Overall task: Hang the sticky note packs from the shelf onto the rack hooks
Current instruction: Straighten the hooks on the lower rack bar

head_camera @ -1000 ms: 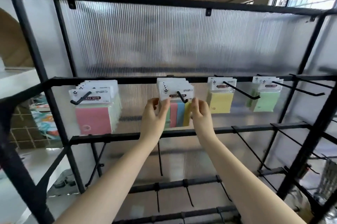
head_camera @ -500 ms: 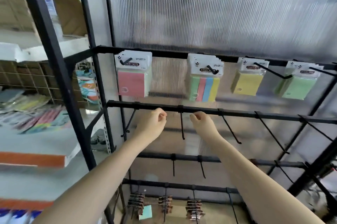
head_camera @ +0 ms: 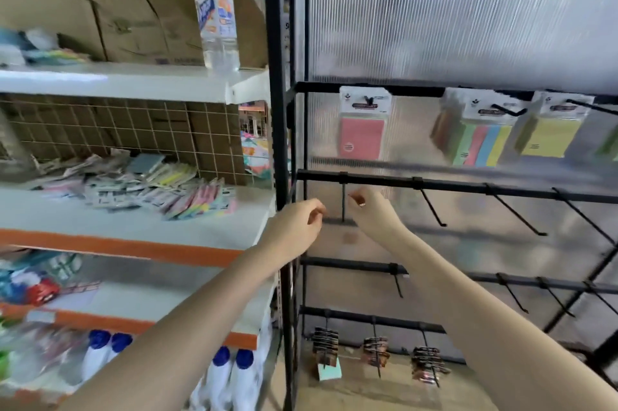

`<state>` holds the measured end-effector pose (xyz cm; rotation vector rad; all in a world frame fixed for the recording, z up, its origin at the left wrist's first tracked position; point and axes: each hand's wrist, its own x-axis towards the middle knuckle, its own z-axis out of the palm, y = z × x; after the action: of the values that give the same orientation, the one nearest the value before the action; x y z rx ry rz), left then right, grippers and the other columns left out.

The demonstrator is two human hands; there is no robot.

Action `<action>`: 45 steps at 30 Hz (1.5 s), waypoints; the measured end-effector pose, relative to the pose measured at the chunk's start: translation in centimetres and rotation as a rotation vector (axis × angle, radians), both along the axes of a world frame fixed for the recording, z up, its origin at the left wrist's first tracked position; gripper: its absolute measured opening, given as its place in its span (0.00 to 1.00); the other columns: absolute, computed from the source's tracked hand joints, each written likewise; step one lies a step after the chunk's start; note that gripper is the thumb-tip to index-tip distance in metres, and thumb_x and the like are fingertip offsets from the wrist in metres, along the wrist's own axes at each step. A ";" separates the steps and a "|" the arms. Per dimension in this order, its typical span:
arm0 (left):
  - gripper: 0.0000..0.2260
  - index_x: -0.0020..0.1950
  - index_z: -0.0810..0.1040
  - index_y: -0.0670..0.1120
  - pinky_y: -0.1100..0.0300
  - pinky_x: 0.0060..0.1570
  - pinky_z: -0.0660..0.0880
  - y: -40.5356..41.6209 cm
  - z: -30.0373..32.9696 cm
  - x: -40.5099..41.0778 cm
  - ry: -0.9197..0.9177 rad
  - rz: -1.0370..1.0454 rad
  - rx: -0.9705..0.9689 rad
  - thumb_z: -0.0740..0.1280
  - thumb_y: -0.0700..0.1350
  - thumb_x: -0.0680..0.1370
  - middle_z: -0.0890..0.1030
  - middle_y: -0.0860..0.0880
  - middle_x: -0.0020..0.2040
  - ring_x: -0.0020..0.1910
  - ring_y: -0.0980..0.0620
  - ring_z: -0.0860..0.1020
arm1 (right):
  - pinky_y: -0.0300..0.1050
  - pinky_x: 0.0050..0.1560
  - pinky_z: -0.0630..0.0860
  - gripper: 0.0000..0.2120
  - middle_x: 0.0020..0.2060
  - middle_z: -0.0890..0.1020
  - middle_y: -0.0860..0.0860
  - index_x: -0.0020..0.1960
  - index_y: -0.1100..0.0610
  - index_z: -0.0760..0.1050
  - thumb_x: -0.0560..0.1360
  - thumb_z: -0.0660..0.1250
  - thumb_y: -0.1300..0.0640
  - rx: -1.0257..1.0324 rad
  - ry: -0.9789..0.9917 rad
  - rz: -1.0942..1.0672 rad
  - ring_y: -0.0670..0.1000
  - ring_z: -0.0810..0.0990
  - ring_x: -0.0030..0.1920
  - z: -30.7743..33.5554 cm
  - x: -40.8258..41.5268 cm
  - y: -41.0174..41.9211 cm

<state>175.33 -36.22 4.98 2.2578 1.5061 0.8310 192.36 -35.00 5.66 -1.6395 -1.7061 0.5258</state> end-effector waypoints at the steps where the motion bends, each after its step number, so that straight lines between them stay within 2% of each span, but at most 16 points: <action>1: 0.09 0.57 0.77 0.53 0.53 0.51 0.75 -0.6 -0.3 -1.6 0.014 0.011 -0.015 0.59 0.46 0.80 0.81 0.52 0.53 0.52 0.50 0.78 | 0.44 0.34 0.70 0.09 0.36 0.77 0.52 0.44 0.58 0.74 0.79 0.58 0.57 -0.021 -0.002 0.003 0.52 0.74 0.36 -0.3 -1.3 -0.6; 4: 0.08 0.54 0.78 0.54 0.55 0.48 0.74 -1.9 -1.5 -6.1 0.023 0.061 -0.048 0.60 0.46 0.80 0.80 0.56 0.52 0.48 0.52 0.78 | 0.45 0.37 0.72 0.12 0.36 0.77 0.53 0.50 0.65 0.75 0.79 0.59 0.57 -0.093 -0.034 0.036 0.53 0.75 0.37 -1.2 -5.0 -2.1; 7: 0.08 0.52 0.78 0.53 0.55 0.43 0.75 -3.3 -2.5 -10.7 -0.012 0.074 -0.106 0.61 0.43 0.79 0.81 0.53 0.50 0.42 0.53 0.77 | 0.46 0.43 0.75 0.11 0.42 0.80 0.53 0.52 0.62 0.77 0.80 0.60 0.56 -0.113 -0.085 0.108 0.53 0.78 0.41 -1.9 -8.8 -3.3; 9: 0.08 0.53 0.79 0.51 0.55 0.44 0.76 -4.0 -3.3 -13.8 -0.017 0.117 -0.147 0.61 0.42 0.79 0.82 0.51 0.50 0.47 0.51 0.79 | 0.49 0.46 0.77 0.09 0.42 0.81 0.53 0.48 0.59 0.78 0.79 0.61 0.56 -0.111 -0.098 0.169 0.55 0.80 0.43 -2.2 -11.6 -3.9; 11: 0.08 0.54 0.78 0.49 0.60 0.37 0.71 -4.4 -4.0 -16.7 -0.007 0.177 -0.167 0.61 0.43 0.79 0.81 0.51 0.48 0.48 0.50 0.79 | 0.47 0.41 0.74 0.09 0.38 0.79 0.51 0.40 0.53 0.73 0.79 0.61 0.56 -0.090 -0.132 0.225 0.55 0.79 0.41 -2.4 -14.4 -4.3; 12: 0.08 0.55 0.78 0.48 0.61 0.35 0.69 -4.6 -4.4 -18.0 -0.014 0.196 -0.177 0.61 0.42 0.79 0.80 0.50 0.48 0.46 0.49 0.79 | 0.47 0.40 0.74 0.09 0.39 0.79 0.51 0.40 0.52 0.73 0.78 0.61 0.56 -0.080 -0.149 0.256 0.55 0.79 0.41 -2.5 -15.9 -4.2; 16: 0.10 0.59 0.78 0.46 0.60 0.45 0.72 -5.0 -5.5 -23.0 -0.004 0.271 -0.208 0.60 0.43 0.80 0.80 0.48 0.55 0.53 0.48 0.78 | 0.51 0.46 0.78 0.09 0.46 0.82 0.53 0.50 0.57 0.77 0.78 0.59 0.55 -0.087 -0.203 0.358 0.55 0.80 0.45 -3.0 -21.5 -3.1; 19: 0.11 0.59 0.77 0.46 0.52 0.53 0.75 -4.6 -6.5 -26.5 -0.013 0.335 -0.233 0.60 0.43 0.79 0.80 0.46 0.57 0.55 0.46 0.78 | 0.52 0.48 0.77 0.10 0.48 0.82 0.54 0.52 0.56 0.77 0.79 0.59 0.54 -0.108 -0.266 0.397 0.57 0.79 0.48 -3.6 -25.3 -1.3; 22: 0.11 0.59 0.78 0.46 0.50 0.56 0.74 -3.4 -7.2 -29.7 -0.001 0.400 -0.232 0.60 0.42 0.79 0.80 0.46 0.58 0.57 0.47 0.77 | 0.51 0.49 0.77 0.10 0.48 0.82 0.54 0.51 0.56 0.78 0.78 0.59 0.54 -0.098 -0.255 0.421 0.56 0.79 0.49 -4.0 -29.1 0.9; 24: 0.11 0.58 0.78 0.47 0.51 0.55 0.74 -2.0 -7.4 -31.5 0.019 0.436 -0.208 0.59 0.42 0.79 0.80 0.47 0.56 0.56 0.46 0.77 | 0.49 0.49 0.76 0.10 0.48 0.82 0.54 0.50 0.57 0.77 0.78 0.59 0.54 -0.097 -0.243 0.442 0.56 0.79 0.49 -4.2 -31.6 2.7; 28: 0.11 0.56 0.78 0.48 0.52 0.47 0.76 1.9 -7.3 -35.2 0.038 0.493 -0.197 0.58 0.41 0.79 0.81 0.47 0.53 0.49 0.46 0.79 | 0.44 0.40 0.69 0.07 0.43 0.81 0.54 0.43 0.56 0.73 0.78 0.59 0.56 -0.091 -0.260 0.474 0.56 0.78 0.44 -4.4 -36.0 7.4; 33: 0.12 0.61 0.75 0.48 0.53 0.51 0.75 7.8 -5.9 -39.9 0.099 0.556 -0.196 0.58 0.42 0.79 0.79 0.48 0.59 0.56 0.47 0.77 | 0.47 0.44 0.74 0.11 0.46 0.82 0.55 0.51 0.60 0.75 0.79 0.57 0.55 -0.079 -0.277 0.442 0.57 0.79 0.47 -4.0 -40.6 13.7; 35: 0.13 0.62 0.74 0.48 0.52 0.53 0.74 9.7 -5.5 -41.7 0.121 0.576 -0.188 0.58 0.42 0.80 0.78 0.48 0.60 0.59 0.47 0.75 | 0.45 0.43 0.71 0.11 0.48 0.81 0.55 0.52 0.58 0.75 0.79 0.57 0.54 -0.079 -0.290 0.434 0.57 0.79 0.49 -4.1 -42.2 15.8; 38: 0.13 0.64 0.73 0.48 0.54 0.48 0.72 12.2 -5.3 -44.1 0.161 0.597 -0.140 0.58 0.43 0.80 0.78 0.46 0.59 0.57 0.46 0.74 | 0.43 0.41 0.65 0.10 0.49 0.81 0.56 0.53 0.58 0.75 0.78 0.58 0.54 -0.047 -0.307 0.438 0.58 0.78 0.50 -4.6 -44.5 18.6; 42: 0.14 0.65 0.70 0.48 0.56 0.45 0.67 14.8 -5.7 -46.6 0.164 0.589 -0.120 0.58 0.43 0.80 0.76 0.45 0.59 0.58 0.45 0.72 | 0.43 0.44 0.67 0.11 0.53 0.79 0.56 0.57 0.57 0.74 0.79 0.57 0.54 -0.050 -0.319 0.416 0.58 0.77 0.54 -5.5 -47.3 21.2; 45: 0.14 0.66 0.69 0.47 0.55 0.46 0.67 17.2 -6.0 -48.2 0.177 0.570 -0.117 0.57 0.43 0.80 0.75 0.45 0.60 0.59 0.44 0.71 | 0.47 0.51 0.72 0.15 0.57 0.77 0.58 0.63 0.58 0.71 0.78 0.57 0.55 -0.038 -0.373 0.388 0.59 0.76 0.56 -5.6 -49.1 22.9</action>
<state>127.13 -19.00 -0.99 1.8727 2.2704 0.6647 143.29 -12.13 0.07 -1.5035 -2.3273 0.4525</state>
